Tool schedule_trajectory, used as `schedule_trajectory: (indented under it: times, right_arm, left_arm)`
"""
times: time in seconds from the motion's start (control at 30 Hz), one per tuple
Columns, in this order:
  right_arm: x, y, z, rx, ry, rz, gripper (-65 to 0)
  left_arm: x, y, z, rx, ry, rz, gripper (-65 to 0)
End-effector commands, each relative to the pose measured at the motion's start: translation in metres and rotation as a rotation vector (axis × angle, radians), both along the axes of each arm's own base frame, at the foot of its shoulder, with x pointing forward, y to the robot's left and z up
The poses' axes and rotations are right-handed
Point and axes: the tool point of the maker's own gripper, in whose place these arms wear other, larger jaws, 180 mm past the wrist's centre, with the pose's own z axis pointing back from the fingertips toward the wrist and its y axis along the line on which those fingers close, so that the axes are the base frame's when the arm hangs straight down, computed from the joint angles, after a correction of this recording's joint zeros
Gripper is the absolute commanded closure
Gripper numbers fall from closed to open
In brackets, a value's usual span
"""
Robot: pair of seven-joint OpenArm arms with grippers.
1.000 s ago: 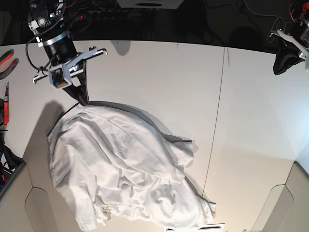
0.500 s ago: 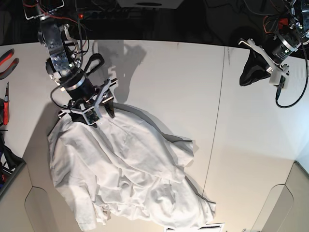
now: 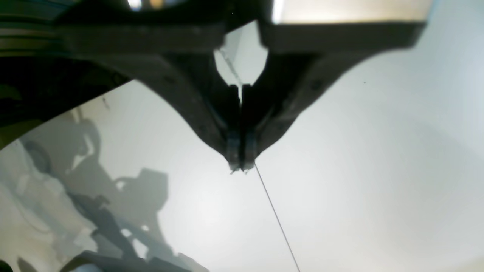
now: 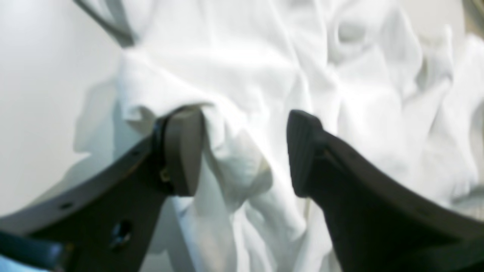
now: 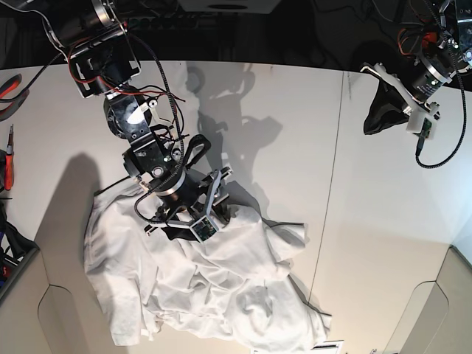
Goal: Layout the t-shirt on the table in an organized manner, then fold the t-shirt properly
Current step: 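Lower the right gripper onto the crumpled white shirt, then pinch the shirt fabric with the right gripper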
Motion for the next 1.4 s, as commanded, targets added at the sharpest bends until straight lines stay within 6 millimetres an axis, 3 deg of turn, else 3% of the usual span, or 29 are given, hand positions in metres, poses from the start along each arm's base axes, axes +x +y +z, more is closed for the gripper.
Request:
schedule_trajectory:
  times: [0.0,0.1,0.37,0.6,0.7,1.07,1.2,1.37]
  right_arm:
    - [0.011,0.008,0.019,0.033,-0.055,0.006,-34.9]
    - [0.01,0.012,0.019,0.043,-0.054,0.002,-34.9]
    - [0.007,-0.002,0.01,-0.008,-0.012,-0.072,-34.2]
    - [-0.044,0.038,0.005,0.055,0.015,0.06,-34.2]
    - [-0.054,0.045,0.01,0.075,-0.005,0.066,-34.2]
    - [-0.008,0.02,0.039,0.069,-0.116,-0.079,-34.3]
    - [0.003,0.017,0.018,0.067,-0.049,-0.118,-34.3]
    - [0.0,0.012,-0.012,0.047,0.003,-0.127,-34.3]
  left_arm:
    - [0.003,0.001,0.009,-0.007,-0.032,-0.005,0.0]
    - [0.003,0.001,0.009,-0.007,-0.032,-0.005,0.0]
    - [0.003,0.001,0.009,-0.007,-0.032,-0.005,0.0]
    - [0.006,0.001,0.01,-0.008,-0.039,-0.005,0.0]
    - [0.009,0.001,0.012,-0.008,-0.049,-0.005,0.0]
    - [0.009,0.001,0.012,-0.008,-0.049,-0.004,0.0]
    - [0.009,0.001,0.012,-0.008,-0.049,-0.004,0.0]
    - [0.009,0.001,0.012,-0.008,-0.049,-0.004,0.0]
